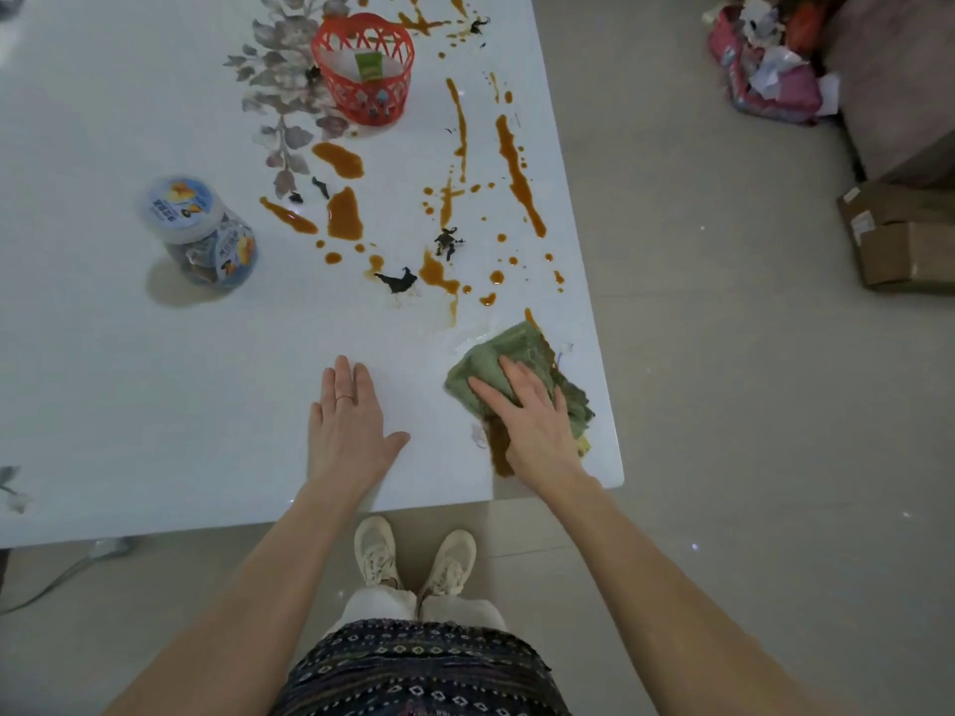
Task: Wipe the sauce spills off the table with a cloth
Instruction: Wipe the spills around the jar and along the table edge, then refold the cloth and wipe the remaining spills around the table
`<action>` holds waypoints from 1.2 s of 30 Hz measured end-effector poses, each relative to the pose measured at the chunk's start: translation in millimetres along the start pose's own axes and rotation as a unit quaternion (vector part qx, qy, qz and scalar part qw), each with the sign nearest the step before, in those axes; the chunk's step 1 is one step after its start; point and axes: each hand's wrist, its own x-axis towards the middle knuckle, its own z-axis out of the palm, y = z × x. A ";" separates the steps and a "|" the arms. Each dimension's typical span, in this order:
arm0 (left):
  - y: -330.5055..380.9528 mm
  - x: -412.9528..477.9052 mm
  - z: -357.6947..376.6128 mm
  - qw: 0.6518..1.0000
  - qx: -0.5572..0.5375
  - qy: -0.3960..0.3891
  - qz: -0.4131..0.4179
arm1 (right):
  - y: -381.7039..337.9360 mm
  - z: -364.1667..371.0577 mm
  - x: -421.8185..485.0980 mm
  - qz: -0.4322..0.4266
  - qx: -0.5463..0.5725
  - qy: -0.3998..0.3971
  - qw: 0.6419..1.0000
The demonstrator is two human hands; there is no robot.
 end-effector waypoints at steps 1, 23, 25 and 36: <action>4.4 -0.9 0.9 1.000 0.003 -0.003 0.005 | 0.3 1.7 -6.7 0.001 0.005 -0.004 1.000; 40.4 0.4 1.4 0.995 -0.060 0.054 0.066 | 5.6 -3.8 -12.2 0.010 0.084 0.022 0.996; 53.5 4.3 -1.3 0.989 -0.084 0.066 0.097 | 6.3 -8.8 -13.5 0.047 0.102 0.082 0.990; 95.3 15.9 -7.3 0.986 -0.032 0.107 0.126 | -2.0 -10.6 -12.3 0.110 0.067 0.173 0.976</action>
